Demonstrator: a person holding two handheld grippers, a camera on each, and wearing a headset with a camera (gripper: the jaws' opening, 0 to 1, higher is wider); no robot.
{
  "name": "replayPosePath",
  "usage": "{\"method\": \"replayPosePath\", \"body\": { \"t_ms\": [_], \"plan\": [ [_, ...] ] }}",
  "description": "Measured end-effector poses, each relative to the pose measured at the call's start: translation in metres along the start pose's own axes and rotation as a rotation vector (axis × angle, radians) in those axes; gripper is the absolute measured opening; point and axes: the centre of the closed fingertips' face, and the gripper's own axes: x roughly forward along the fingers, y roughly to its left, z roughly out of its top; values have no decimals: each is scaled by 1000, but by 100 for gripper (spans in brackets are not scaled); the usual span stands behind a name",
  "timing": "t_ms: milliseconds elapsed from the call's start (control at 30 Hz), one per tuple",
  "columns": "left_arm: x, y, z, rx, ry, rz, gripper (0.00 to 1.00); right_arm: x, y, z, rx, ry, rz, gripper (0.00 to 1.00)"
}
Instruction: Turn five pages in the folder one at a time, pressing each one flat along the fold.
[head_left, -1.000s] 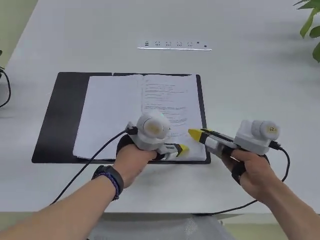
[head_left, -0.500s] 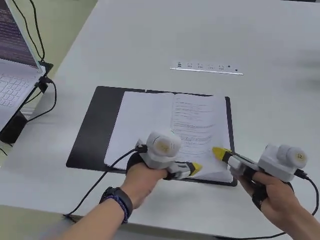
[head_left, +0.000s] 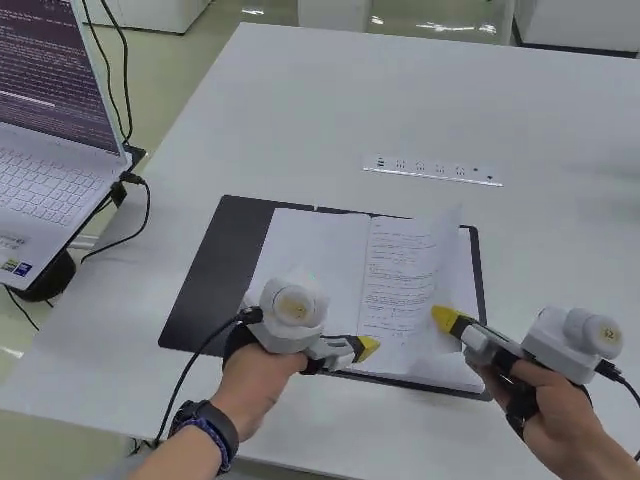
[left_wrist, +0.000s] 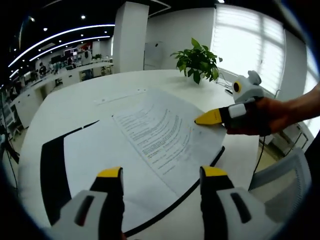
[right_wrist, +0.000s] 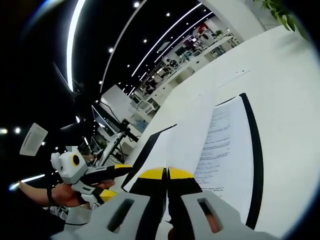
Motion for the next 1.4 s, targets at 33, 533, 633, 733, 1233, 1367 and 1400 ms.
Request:
{"method": "replayPosePath", "body": {
  "t_ms": [33,533,633,733,1233,1367,1400],
  "plan": [
    [-2,1,0,-1,-2,3,61,1,1,0,0,-2,0,0],
    [-32,21,2,-6,-44,35,65,12,25,8,3,-32,12,0],
    [-37,25,0,-10,-48,42,65,15,28,8,-1,-35,18,0],
    [-40,29,-1,-15,-51,47,65,19,33,5,-11,-24,26,0],
    [-65,51,-8,-45,-64,92,68,44,60,-5,7,-12,58,0],
    [-74,56,-10,-60,-74,108,68,54,69,-8,10,-3,70,0],
    [-76,57,-11,-66,-74,112,69,56,71,-9,8,0,73,0]
  ]
}}
